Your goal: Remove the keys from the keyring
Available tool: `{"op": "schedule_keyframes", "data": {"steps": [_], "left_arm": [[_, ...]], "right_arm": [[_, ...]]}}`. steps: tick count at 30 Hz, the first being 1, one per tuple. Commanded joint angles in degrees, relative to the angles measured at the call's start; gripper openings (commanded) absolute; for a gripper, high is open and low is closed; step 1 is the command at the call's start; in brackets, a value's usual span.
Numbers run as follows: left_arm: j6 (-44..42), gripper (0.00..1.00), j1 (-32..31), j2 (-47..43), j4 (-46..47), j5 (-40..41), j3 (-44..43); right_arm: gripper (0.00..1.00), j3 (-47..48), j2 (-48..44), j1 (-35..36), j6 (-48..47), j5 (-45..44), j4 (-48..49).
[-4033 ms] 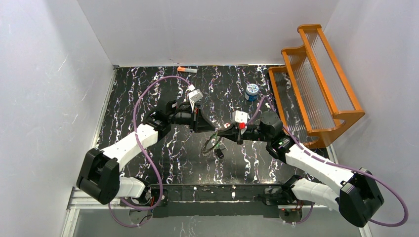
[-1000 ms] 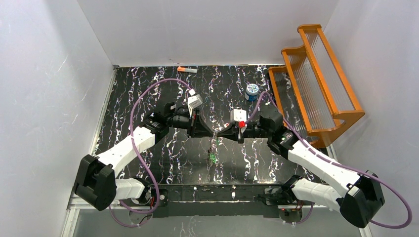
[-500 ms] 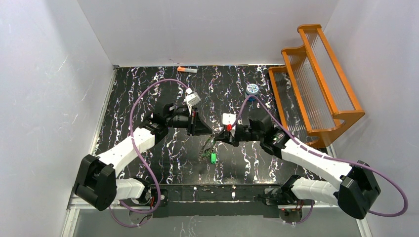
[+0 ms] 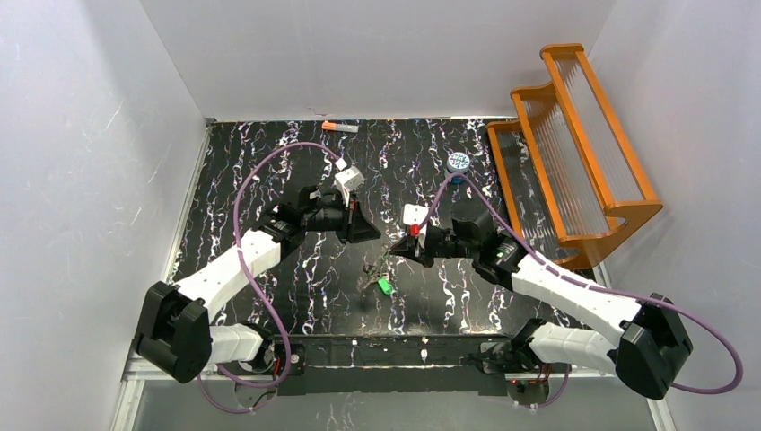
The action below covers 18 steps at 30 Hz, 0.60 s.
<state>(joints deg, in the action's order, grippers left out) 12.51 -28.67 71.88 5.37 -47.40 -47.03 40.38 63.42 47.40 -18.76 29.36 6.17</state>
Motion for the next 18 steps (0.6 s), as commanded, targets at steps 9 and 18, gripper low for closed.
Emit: {"op": "schedule_keyframes", "data": {"steps": [9,18], "left_arm": [[-12.04,0.22,0.63,-5.05,-6.45,-1.59,-3.84],[-17.75,0.42,0.62,-5.17,-8.66,-10.4,-3.73]], "right_arm": [[0.01,4.74,-1.49,0.91,-3.6,5.69,-2.66],[0.01,6.69,-1.74,0.88,-5.35,4.76,-2.4]]}}
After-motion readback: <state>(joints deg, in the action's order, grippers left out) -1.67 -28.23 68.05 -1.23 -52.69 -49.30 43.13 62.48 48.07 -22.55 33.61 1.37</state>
